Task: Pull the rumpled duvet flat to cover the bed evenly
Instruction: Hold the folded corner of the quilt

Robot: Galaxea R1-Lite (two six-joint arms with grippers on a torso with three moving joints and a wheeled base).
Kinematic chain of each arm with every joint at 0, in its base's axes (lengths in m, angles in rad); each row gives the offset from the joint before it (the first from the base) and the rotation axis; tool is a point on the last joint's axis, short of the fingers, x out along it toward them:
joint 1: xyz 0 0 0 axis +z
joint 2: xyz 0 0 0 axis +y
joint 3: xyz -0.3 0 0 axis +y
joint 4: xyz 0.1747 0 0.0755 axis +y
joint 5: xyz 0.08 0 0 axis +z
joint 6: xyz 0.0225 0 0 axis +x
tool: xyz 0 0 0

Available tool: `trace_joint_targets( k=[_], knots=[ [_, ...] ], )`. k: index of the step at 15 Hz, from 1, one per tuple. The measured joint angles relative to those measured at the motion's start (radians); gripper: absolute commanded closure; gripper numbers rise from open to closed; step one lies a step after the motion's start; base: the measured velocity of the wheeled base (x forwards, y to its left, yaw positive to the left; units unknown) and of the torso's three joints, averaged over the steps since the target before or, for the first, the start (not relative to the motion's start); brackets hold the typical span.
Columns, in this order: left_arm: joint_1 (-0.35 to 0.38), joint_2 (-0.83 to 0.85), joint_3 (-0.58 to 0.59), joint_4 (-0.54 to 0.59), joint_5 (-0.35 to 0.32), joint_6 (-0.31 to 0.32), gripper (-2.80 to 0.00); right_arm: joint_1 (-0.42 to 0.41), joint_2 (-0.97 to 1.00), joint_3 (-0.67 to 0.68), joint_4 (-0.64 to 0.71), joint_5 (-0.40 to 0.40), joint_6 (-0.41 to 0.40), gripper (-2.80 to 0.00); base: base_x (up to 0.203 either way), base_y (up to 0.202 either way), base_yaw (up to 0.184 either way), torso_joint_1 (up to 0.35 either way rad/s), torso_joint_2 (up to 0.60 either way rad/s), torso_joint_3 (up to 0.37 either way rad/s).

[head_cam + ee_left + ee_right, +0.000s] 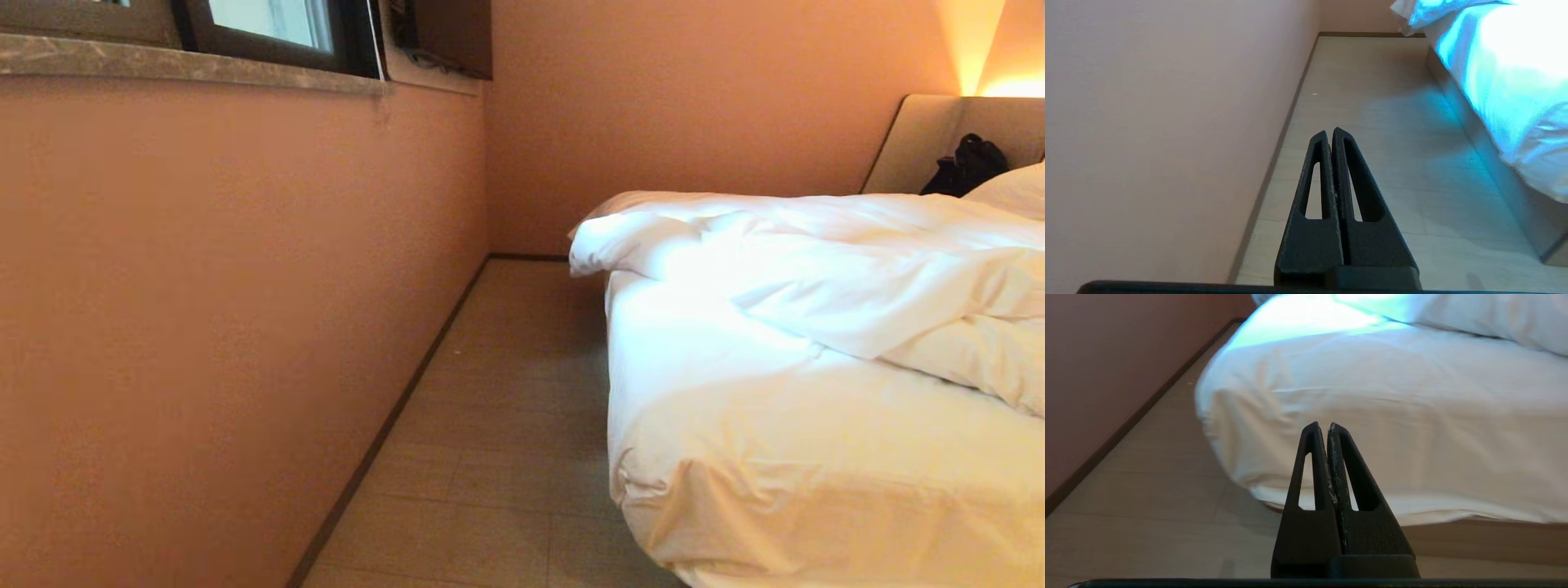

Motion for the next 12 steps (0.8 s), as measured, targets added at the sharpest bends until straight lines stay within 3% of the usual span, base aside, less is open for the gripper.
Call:
trace_joint_targets(
  k=[12],
  knots=[
    [0.000, 0.000, 0.001, 0.001, 0.000, 0.000, 0.00, 0.000, 0.000, 0.000, 0.000, 0.002, -0.002, 0.00, 0.000, -0.193, 0.001, 0.003, 0.00, 0.002]
  ],
)
